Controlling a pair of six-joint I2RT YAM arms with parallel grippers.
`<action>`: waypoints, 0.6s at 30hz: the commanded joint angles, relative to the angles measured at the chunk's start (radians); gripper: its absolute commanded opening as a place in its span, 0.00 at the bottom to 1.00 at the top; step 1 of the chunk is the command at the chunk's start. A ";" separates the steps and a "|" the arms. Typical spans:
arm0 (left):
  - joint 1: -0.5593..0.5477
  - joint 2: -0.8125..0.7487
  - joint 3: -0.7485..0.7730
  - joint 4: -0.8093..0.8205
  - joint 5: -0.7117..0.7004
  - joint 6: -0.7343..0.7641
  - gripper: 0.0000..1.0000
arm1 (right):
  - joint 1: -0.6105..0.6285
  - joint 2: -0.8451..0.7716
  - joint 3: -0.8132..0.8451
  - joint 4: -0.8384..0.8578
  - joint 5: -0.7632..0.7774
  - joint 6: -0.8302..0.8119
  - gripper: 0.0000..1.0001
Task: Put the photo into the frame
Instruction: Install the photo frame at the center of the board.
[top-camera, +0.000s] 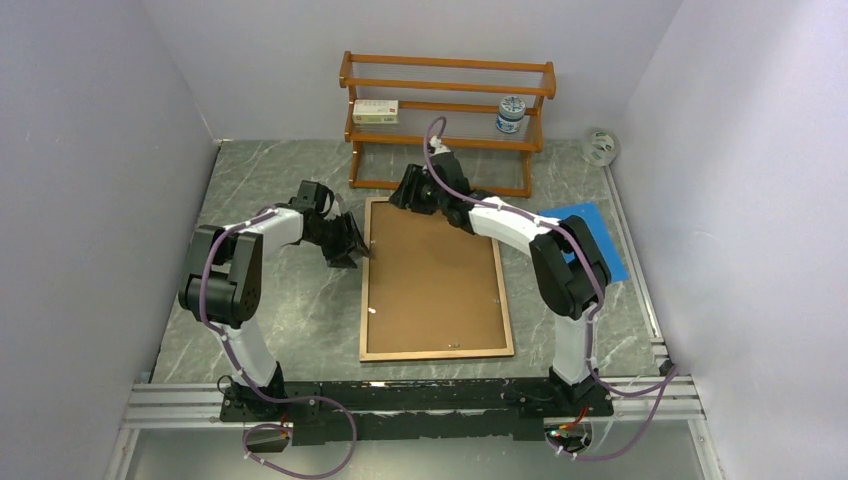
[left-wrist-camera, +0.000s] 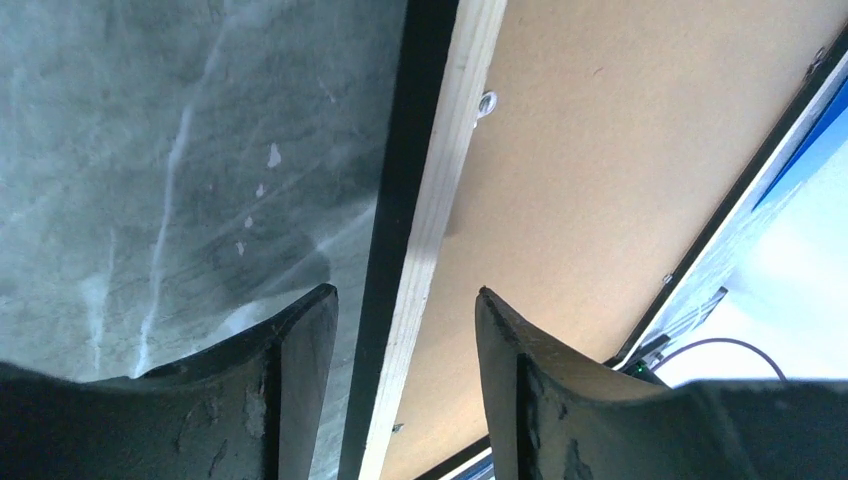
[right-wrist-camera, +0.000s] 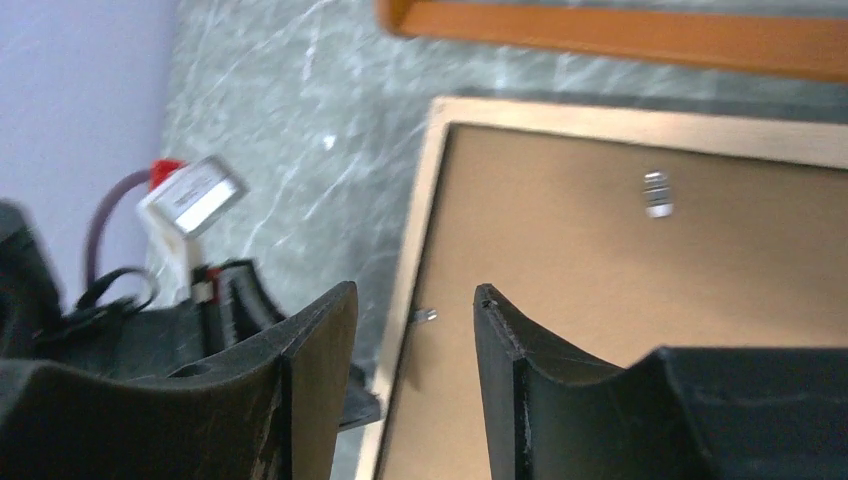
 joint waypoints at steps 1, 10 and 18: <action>0.004 -0.014 0.069 -0.015 -0.041 0.035 0.58 | -0.049 0.015 0.007 -0.079 0.134 -0.043 0.51; 0.004 0.073 0.132 -0.045 -0.009 0.071 0.49 | -0.092 0.154 0.115 -0.115 0.096 -0.091 0.51; 0.004 0.095 0.127 -0.069 -0.016 0.086 0.42 | -0.100 0.228 0.162 -0.084 0.030 -0.100 0.47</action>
